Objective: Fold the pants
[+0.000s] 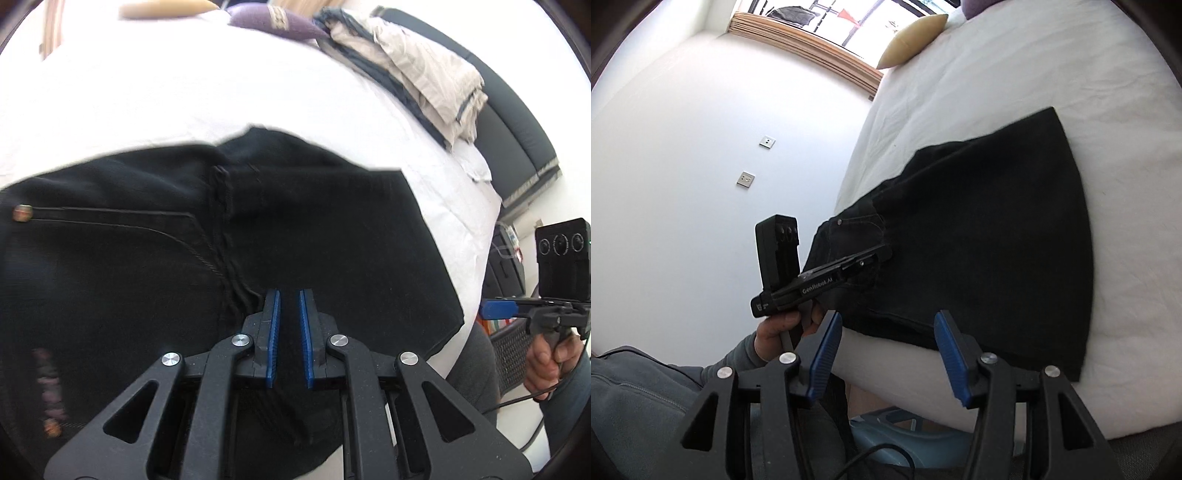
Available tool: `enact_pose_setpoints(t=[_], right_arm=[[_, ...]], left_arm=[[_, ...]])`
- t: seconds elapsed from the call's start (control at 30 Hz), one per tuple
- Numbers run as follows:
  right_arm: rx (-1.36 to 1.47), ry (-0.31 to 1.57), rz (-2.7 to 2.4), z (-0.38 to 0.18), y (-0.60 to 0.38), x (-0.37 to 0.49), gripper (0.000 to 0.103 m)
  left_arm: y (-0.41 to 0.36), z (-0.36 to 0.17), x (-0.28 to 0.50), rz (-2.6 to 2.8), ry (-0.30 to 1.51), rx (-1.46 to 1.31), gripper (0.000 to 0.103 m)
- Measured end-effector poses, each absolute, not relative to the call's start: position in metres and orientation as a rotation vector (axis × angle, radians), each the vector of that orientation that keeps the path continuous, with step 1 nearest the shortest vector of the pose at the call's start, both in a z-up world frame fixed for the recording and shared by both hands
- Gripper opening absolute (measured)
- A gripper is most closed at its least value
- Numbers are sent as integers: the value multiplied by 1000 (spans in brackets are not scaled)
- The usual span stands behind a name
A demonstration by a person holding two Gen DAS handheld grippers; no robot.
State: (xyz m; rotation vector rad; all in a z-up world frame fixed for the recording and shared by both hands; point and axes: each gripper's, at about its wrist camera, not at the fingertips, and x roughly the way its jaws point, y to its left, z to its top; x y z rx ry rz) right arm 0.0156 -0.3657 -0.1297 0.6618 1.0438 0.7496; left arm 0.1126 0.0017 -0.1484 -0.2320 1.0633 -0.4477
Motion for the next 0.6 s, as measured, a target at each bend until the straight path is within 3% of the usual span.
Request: enact_pose_setpoints(t=[0.17,0.23,0.27,0.3,0.33,0.37,0.6], right_arm=[[671,1004,834,-126,-313,45,57],[678,1006,866,-130,-291,55,57],[678,1009,881,-132,-280,59,57],[678,1015,892,-135,-270,62,57],[677,1022,901,-138,-260,64,57],[678,1030,909,-140,-252,66,57],[722,1045,918,-154,-227,76,57]], left_arm=[[73,-115,74,-346,971,-345,10],[107,-110,51,-281,950,-403,19],[124,-109,40,-245,944,-436,43],[143,-110,26,-203,930,-486,83],[161,-110,12,-165,901,-545,94],[178,-110,-1,-130,867,-601,98],[249,-133,-44,3,781,-910,98]])
